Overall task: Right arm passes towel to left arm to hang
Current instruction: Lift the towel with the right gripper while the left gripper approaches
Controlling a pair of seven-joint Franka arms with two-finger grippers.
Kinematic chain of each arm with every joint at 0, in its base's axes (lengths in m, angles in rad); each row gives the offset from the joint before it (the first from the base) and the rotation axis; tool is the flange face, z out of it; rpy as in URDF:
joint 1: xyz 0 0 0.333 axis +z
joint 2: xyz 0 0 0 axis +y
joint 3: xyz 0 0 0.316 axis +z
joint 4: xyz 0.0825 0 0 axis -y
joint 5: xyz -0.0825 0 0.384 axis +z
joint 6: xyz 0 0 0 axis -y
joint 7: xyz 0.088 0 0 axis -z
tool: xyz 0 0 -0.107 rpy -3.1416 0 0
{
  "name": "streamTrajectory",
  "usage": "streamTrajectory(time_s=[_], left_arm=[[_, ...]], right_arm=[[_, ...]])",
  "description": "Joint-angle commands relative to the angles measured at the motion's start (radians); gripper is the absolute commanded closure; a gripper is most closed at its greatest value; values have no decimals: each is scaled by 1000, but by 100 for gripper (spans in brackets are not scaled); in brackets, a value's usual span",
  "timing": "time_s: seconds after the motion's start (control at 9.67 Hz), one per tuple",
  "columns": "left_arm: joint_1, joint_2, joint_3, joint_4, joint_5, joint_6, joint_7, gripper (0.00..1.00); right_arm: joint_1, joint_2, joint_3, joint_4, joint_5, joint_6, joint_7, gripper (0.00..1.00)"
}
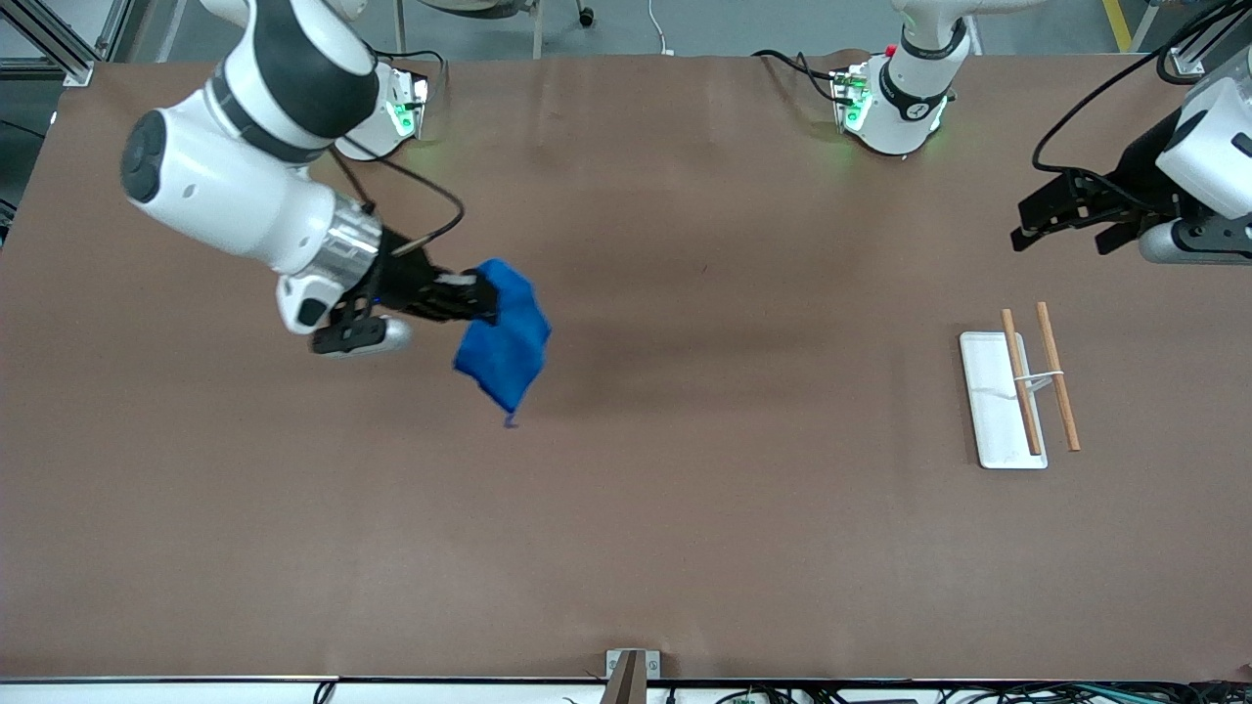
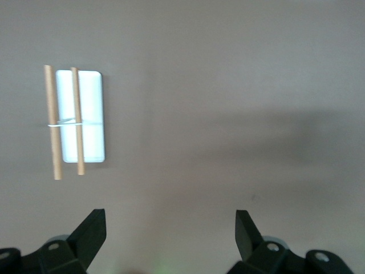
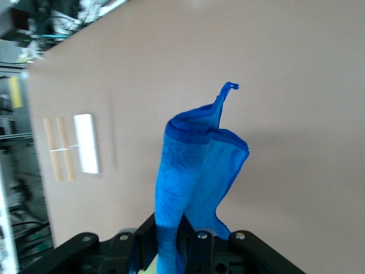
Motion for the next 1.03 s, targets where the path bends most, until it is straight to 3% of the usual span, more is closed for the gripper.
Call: streamTrajectory(time_s=[0.0, 0.31, 0.52, 0.72, 0.93], left_arm=[[58, 67, 5, -8, -212, -13, 113, 0], [108, 188, 5, -7, -592, -13, 310, 0], [82, 265, -20, -13, -711, -13, 396, 3], [78, 372, -29, -16, -827, -24, 454, 9], [77, 461, -50, -40, -929, -116, 448, 20]], right_arm=[[-13, 57, 132, 18, 114, 157, 9, 100], [-11, 126, 295, 24, 290, 403, 9, 100], [6, 127, 335, 34, 413, 449, 9, 100], [16, 127, 354, 41, 472, 477, 9, 100], [38, 129, 354, 57, 475, 495, 9, 100]])
